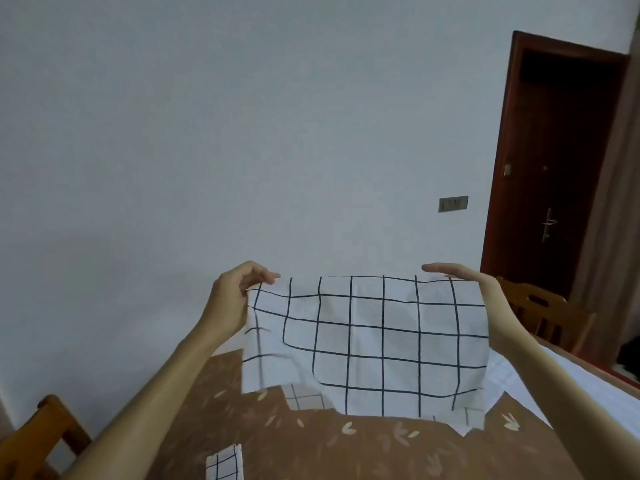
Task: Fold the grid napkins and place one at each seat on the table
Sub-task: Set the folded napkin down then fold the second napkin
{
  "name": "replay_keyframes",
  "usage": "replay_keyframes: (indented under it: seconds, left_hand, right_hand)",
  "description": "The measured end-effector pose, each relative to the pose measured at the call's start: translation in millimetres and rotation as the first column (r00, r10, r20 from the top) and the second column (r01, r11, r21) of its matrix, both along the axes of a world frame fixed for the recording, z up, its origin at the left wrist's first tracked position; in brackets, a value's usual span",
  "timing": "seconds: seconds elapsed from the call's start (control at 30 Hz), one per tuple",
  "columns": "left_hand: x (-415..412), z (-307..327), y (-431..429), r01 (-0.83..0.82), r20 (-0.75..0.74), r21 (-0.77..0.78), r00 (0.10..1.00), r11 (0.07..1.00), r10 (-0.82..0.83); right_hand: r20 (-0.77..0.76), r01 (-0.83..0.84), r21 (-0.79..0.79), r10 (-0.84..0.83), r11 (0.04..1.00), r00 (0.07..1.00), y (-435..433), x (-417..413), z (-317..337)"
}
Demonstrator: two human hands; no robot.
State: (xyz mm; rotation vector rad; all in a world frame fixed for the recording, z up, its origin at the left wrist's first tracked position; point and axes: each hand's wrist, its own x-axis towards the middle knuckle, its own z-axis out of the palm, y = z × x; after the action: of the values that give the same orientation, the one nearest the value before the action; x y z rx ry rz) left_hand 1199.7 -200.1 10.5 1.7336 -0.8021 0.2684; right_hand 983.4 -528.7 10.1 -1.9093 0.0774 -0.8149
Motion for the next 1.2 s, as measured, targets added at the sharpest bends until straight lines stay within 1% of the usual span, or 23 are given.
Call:
replay_keyframes:
  seconds: [0.03, 0.07, 0.13, 0.17, 0.27, 0.33, 0.4, 0.53, 0.6, 0.67, 0.77, 0.83, 0.9, 1.03, 1.1, 1.2]
  left_hand:
    - [0.4, 1.2, 2.0, 0.012, 0.012, 0.021, 1.000, 1.000, -0.013]
    - [0.3, 2.1, 4.9, 0.022, 0.037, 0.058, 0.999, 0.998, -0.025]
    - [-1.0, 5.1, 10.5, 0.027, 0.075, 0.118, 0.997, 0.993, -0.036]
    - [-2.3, 7.4, 13.0, 0.022, 0.085, 0.124, 0.996, 0.992, -0.033]
    - [-10.8, 14.2, 16.6, 0.028, 0.095, 0.083, 0.995, 0.996, -0.036]
    - [-16.4, 16.6, 17.7, 0.061, 0.093, 0.084, 0.993, 0.995, -0.069]
    - [-19.9, 17.2, 19.1, 0.067, 0.097, 0.072, 0.993, 0.995, -0.074]
    - [-23.0, 19.2, 25.9, 0.012, 0.148, 0.021, 0.989, 1.000, -0.015]
    - [-21.0, 21.0, 31.7, -0.029, 0.143, 0.026, 0.989, 0.999, 0.025]
    - [-18.3, 22.0, 37.2, -0.054, 0.140, 0.063, 0.989, 0.997, 0.045]
    - [-20.0, 22.3, 43.6, -0.080, 0.142, 0.109, 0.988, 0.991, 0.064]
    - [-22.4, 22.6, 46.5, -0.074, 0.131, 0.079, 0.989, 0.994, 0.063]
    - [-25.2, 24.7, 47.8, -0.063, 0.145, 0.053, 0.988, 0.997, 0.055]
    - [-29.2, 29.9, 51.8, -0.024, 0.171, 0.021, 0.985, 0.999, 0.020]
    - [-29.4, 30.9, 55.4, -0.026, 0.189, 0.029, 0.982, 0.999, 0.020]
    - [-28.2, 30.4, 61.1, -0.050, 0.209, 0.068, 0.977, 0.996, 0.035]
  right_hand:
    - [0.016, 0.018, -0.080, -0.017, 0.997, 1.000, -1.1, 2.3, 4.6]
    - [0.001, 0.060, -0.109, -0.061, 0.992, 0.998, 0.3, -1.2, 9.3]
    - [-0.006, 0.073, -0.119, -0.074, 0.990, 0.997, -5.7, -2.4, 11.2]
    - [-0.001, 0.083, -0.118, -0.083, 0.990, 0.997, -7.9, -2.5, 11.4]
    - [0.005, 0.061, -0.085, -0.060, 0.995, 0.998, -7.5, -5.7, 16.0]
    - [0.008, -0.001, -0.015, 0.001, 1.000, 1.000, -4.3, -9.1, 20.4]
    - [-0.013, -0.065, 0.102, 0.067, 0.993, 0.998, -6.7, -8.9, 18.5]
    - [-0.036, -0.158, 0.278, 0.175, 0.948, 0.984, -10.5, -9.0, 16.0]
    - [-0.024, -0.198, 0.326, 0.217, 0.924, 0.976, -9.0, -9.2, 16.3]
    - [-0.021, -0.188, 0.290, 0.203, 0.938, 0.979, -9.3, -7.7, 16.1]
    - [-0.007, -0.129, 0.261, 0.135, 0.957, 0.991, -7.8, -4.6, 15.9]
    - [0.014, -0.062, 0.228, 0.061, 0.972, 0.998, -6.6, -3.1, 17.4]
    - [0.032, -0.010, 0.148, 0.006, 0.989, 0.999, -6.7, -1.0, 19.4]
    - [0.015, 0.009, 0.032, -0.010, 0.999, 1.000, -6.5, 3.3, 22.4]
    - [0.019, -0.019, 0.037, 0.019, 0.999, 1.000, -5.0, 3.0, 22.4]
    - [0.023, -0.048, 0.148, 0.045, 0.988, 0.999, -1.1, 1.4, 20.1]
